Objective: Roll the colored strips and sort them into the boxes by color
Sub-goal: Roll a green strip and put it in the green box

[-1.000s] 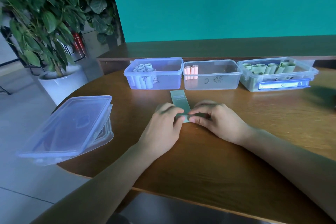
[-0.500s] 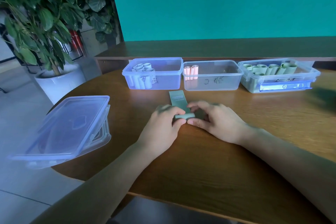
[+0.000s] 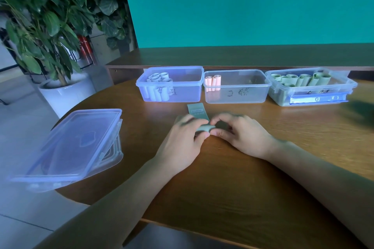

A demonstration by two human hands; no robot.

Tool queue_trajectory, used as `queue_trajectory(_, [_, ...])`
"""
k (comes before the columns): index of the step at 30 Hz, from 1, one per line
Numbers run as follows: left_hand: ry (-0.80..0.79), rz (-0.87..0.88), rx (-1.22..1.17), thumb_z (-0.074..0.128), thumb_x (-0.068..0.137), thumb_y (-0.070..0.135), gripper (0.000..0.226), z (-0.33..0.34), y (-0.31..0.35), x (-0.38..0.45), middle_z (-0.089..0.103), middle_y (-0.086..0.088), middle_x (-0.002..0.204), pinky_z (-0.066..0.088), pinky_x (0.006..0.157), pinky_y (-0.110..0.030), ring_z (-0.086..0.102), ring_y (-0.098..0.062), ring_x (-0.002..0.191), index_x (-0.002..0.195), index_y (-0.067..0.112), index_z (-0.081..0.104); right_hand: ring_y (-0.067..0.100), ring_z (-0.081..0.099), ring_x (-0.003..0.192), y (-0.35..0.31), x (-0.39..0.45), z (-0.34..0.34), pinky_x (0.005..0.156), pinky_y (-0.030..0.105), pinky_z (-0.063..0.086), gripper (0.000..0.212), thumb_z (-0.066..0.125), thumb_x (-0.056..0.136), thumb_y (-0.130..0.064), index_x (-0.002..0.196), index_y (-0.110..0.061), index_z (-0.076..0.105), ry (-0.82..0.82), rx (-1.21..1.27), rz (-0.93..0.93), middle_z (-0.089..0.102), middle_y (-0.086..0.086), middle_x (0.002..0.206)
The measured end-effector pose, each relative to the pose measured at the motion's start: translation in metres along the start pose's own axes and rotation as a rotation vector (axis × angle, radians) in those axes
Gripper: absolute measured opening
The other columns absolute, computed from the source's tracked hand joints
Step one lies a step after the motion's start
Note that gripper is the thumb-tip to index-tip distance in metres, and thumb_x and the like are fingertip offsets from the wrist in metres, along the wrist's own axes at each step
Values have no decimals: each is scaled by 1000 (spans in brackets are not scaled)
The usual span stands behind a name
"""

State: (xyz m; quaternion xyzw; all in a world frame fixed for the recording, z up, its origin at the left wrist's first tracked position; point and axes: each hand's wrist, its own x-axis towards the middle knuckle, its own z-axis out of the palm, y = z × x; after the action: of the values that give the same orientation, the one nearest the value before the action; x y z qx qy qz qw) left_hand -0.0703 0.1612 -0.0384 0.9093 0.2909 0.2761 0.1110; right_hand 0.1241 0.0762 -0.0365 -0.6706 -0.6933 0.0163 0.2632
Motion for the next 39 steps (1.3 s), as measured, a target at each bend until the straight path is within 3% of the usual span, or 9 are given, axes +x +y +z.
queue_trajectory(4, [-19,-13,-14,58,100,35,29,0,-2,3,58,8,127,43,96,-23,48,-8,120,128,31,62,6,53,59,-2,2,-1,63,33,46,24,52,100,-50,118,-34,55,-38,-55,1,53,-12,63])
queue_trajectory(8, [-31,-40,-48,60,99,30,26,-1,-1,2,59,7,126,41,97,-23,48,-9,118,125,29,64,4,51,57,-7,-2,-2,62,29,38,25,53,101,-48,121,-32,54,-21,-74,-4,49,-15,62])
queue_trajectory(16, [5,16,-82,65,95,23,21,-9,-5,-16,63,11,114,45,94,-26,52,-6,108,115,29,68,3,46,68,-28,-21,-5,69,28,37,32,47,102,-52,125,-31,53,-36,-142,-28,36,-29,71])
queue_trajectory(22, [-40,-43,-56,61,97,32,21,-7,-5,-17,62,13,120,36,92,-16,50,-5,113,118,34,64,-5,42,61,-31,-19,-5,70,29,46,31,46,102,-55,122,-33,53,-50,-130,-25,43,-25,81])
queue_trajectory(26, [-40,-70,-53,58,99,33,23,-7,-4,-17,58,12,123,32,93,-15,48,-6,116,121,34,64,-13,42,63,-27,-18,-3,70,24,41,34,53,98,-56,123,-34,56,-44,-121,-43,46,-26,93])
queue_trajectory(29, [-49,-76,-46,56,100,34,26,-6,-4,-17,56,11,126,30,92,-13,47,-6,117,125,34,62,-13,49,73,-21,-16,0,73,23,43,36,54,97,-57,124,-34,59,-31,-90,-67,57,-21,111])
queue_trajectory(33, [-39,-56,-33,51,103,32,31,-7,-3,-14,51,7,127,30,98,-16,43,-8,122,130,26,63,4,59,106,-16,-13,3,84,32,54,41,49,96,-61,122,-33,65,-1,-58,-61,56,-17,124])
queue_trajectory(39, [13,4,-2,55,101,27,32,-9,-3,-13,49,7,125,35,100,-16,41,-6,122,133,23,62,8,60,103,-15,-6,1,76,30,48,50,38,98,-62,120,-31,70,-26,-102,-37,55,-17,122])
